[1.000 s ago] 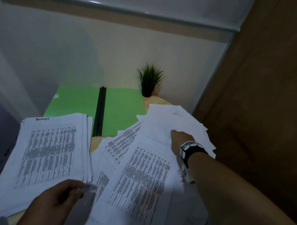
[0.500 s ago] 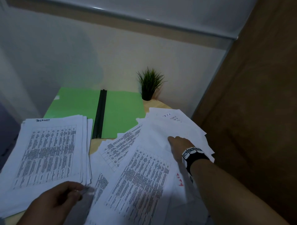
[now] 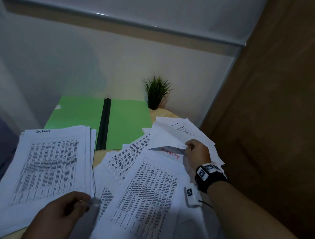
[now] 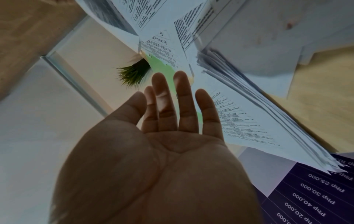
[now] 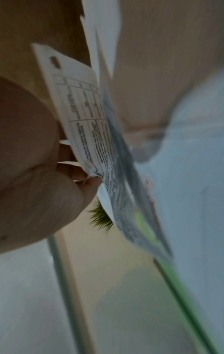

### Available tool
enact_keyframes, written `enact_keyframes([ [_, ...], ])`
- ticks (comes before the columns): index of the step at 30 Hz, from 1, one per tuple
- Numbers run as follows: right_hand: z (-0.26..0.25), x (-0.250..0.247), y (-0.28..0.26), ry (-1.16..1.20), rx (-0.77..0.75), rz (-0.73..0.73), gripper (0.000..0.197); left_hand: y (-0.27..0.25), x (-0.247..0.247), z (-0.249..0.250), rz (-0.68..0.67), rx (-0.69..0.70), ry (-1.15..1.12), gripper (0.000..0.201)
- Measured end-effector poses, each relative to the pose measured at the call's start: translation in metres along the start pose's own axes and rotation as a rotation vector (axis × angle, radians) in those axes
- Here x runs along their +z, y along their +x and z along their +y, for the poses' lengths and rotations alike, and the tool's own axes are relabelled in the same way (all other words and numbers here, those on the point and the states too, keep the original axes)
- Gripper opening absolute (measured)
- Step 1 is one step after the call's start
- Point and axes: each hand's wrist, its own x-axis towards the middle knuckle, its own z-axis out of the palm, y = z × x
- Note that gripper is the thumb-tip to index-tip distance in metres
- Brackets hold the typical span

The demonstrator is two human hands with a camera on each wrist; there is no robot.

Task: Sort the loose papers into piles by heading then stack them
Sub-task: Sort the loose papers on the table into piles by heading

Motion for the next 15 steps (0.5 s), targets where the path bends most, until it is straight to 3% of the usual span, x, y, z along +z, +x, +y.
enact_keyframes([
  [5,-0.070,-0.039,-0.047,0.347,-0.107,-0.120,0.025,0.000,0.004,0.012,0.040,0.118,0.006,0.037],
  [8,-0.113,-0.054,-0.098,0.583,-0.133,-0.244,0.024,0.001,0.009,0.018,0.071,0.184,-0.226,0.037],
  [12,-0.132,-0.047,-0.151,0.945,0.017,-0.545,0.023,0.003,0.004,0.021,0.046,0.139,-0.512,0.075],
  [15,-0.123,-0.026,-0.170,1.000,0.117,-0.675,0.023,-0.001,-0.001,0.025,-0.005,0.094,-0.666,0.076],
])
